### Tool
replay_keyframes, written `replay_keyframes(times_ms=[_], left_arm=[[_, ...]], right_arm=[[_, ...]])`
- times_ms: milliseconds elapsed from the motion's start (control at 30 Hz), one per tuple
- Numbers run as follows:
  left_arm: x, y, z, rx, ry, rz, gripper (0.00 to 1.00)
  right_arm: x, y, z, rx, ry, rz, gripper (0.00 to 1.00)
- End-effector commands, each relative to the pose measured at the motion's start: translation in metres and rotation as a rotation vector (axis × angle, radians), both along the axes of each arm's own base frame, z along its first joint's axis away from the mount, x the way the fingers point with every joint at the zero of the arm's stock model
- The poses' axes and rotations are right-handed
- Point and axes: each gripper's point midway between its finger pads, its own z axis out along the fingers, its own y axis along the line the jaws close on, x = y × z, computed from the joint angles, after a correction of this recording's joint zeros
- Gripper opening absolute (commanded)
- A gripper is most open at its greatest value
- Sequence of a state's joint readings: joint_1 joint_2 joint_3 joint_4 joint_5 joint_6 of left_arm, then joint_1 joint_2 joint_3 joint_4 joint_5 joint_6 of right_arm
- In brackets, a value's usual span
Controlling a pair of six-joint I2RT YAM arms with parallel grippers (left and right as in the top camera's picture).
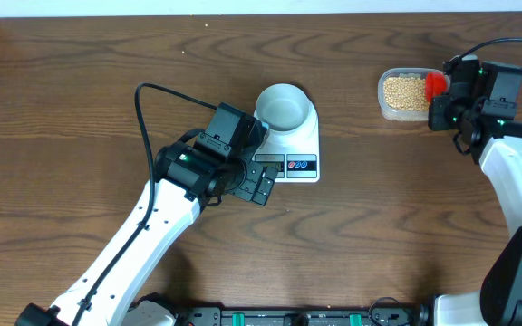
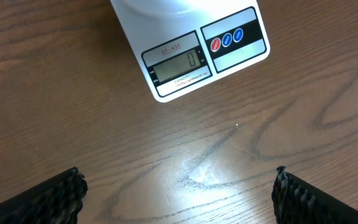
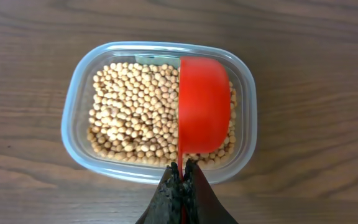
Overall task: Scoop item into bowl and weigh 50g on scale
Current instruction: 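Move the red scoop with the right gripper over the soybean tub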
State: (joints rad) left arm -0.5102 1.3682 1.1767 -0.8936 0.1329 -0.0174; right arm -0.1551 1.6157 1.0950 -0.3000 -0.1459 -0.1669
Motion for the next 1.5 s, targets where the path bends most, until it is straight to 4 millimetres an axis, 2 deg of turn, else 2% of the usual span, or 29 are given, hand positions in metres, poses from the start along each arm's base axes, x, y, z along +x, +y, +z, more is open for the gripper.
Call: replay_keyframes(times_ms=[0,400,633,900,1100,1267,1467], left_arm=[[-0.001,0.001,-0.001,0.003,0.001,-0.017,0.98],[-0.001,0.001,-0.001,0.004,0.0,-0.017,0.98],[-0.001,0.001,-0.001,0.003,0.001,-0.017,0.98],[-0.001,0.001,-0.001,0.004,0.0,-0.017,0.98],[-0.001,0.001,-0.001,0.003,0.001,-0.017,0.98],[-0.001,0.001,-0.001,0.004,0.0,-0.017,0.98],[-0.001,0.001,-0.001,0.004,0.0,-0.017,0.98]], right_arm=[[0.006,-0.014,0.001,-0.048,-0.008,-0.034,0.01],[0.007,-0.01,-0.031,0.013,0.063,-0.053,0.01],[0.003,0.015,-0.033,0.17,0.086,-0.015,0.01],[0.001,0.024,-0.041,0.28,0.122,-0.06,0.01],[0.003,0.038,-0.059,0.414,0.172,-0.079,0.01],[0.006,0.042,-0.074,0.502,0.209,-0.145,0.01],[0.006,0.045,-0.075,0.579,0.232,-0.208,0.01]])
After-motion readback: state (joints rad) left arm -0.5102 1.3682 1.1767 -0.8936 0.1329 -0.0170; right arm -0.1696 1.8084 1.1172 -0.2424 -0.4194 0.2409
